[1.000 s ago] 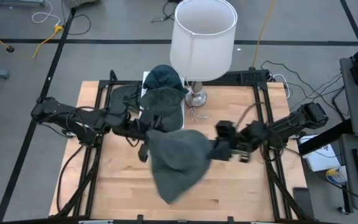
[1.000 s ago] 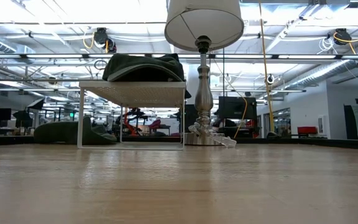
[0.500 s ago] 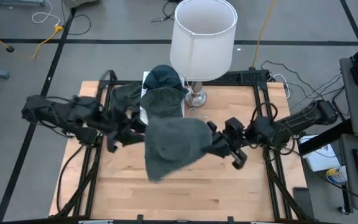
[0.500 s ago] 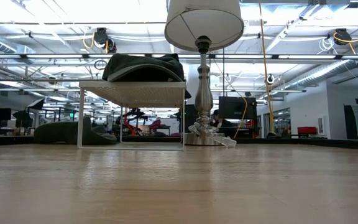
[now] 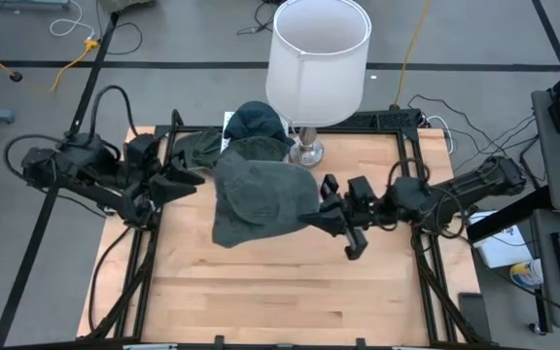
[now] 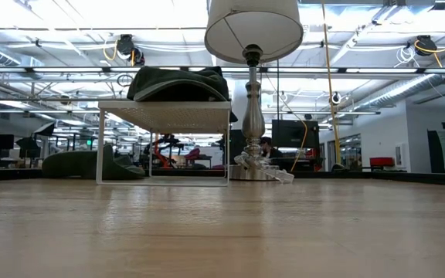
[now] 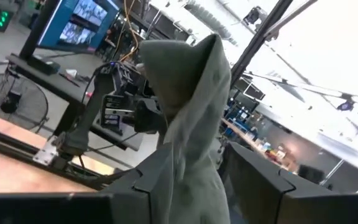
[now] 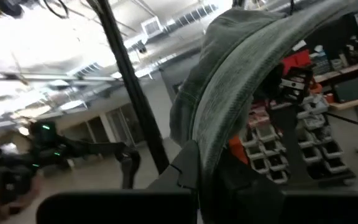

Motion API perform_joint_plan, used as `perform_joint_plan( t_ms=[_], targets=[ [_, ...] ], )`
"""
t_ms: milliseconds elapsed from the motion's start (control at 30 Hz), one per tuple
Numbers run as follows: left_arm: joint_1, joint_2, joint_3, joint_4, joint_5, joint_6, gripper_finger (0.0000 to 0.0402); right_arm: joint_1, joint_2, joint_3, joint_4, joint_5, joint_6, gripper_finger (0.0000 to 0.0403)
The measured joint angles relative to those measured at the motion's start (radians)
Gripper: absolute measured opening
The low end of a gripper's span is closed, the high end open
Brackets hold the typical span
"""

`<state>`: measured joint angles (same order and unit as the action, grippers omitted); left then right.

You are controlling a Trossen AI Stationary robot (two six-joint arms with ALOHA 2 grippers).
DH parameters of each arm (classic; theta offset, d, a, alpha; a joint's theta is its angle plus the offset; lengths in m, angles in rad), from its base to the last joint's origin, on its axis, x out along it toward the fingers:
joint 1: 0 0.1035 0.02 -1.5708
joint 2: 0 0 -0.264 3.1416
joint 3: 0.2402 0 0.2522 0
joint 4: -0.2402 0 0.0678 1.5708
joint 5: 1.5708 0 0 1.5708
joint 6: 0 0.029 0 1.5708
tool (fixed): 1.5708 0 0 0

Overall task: Pick & Place hat
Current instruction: Stack the bottom gray cap on the gray cap on the shelf

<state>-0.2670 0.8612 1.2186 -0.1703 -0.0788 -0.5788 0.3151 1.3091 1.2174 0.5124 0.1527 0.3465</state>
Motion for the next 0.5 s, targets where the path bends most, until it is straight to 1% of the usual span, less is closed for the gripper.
perform_joint_plan(
  t_ms=[100, 233, 433, 500],
  targets=[
    [0.0, 0.002, 0.0, -0.022, 0.003, 0.039, 0.0145, -0.01, 0.039, 0.067, -0.05, 0.002, -0.014, 0.0003],
    [0.002, 0.011, 0.0, -0.061, 0.0, 0.062, 0.0134, -0.016, 0.076, 0.121, -0.047, 0.001, -0.019, 0.0003],
    [0.024, 0.032, 0.0, -0.081, 0.0, 0.08, 0.0132, -0.015, 0.096, 0.132, -0.044, 0.008, -0.003, 0.0003],
    [0.03, 0.044, 0.0, -0.07, 0.02, 0.08, 0.0131, -0.015, 0.098, 0.132, -0.052, 0.008, -0.002, 0.0003]
  ],
)
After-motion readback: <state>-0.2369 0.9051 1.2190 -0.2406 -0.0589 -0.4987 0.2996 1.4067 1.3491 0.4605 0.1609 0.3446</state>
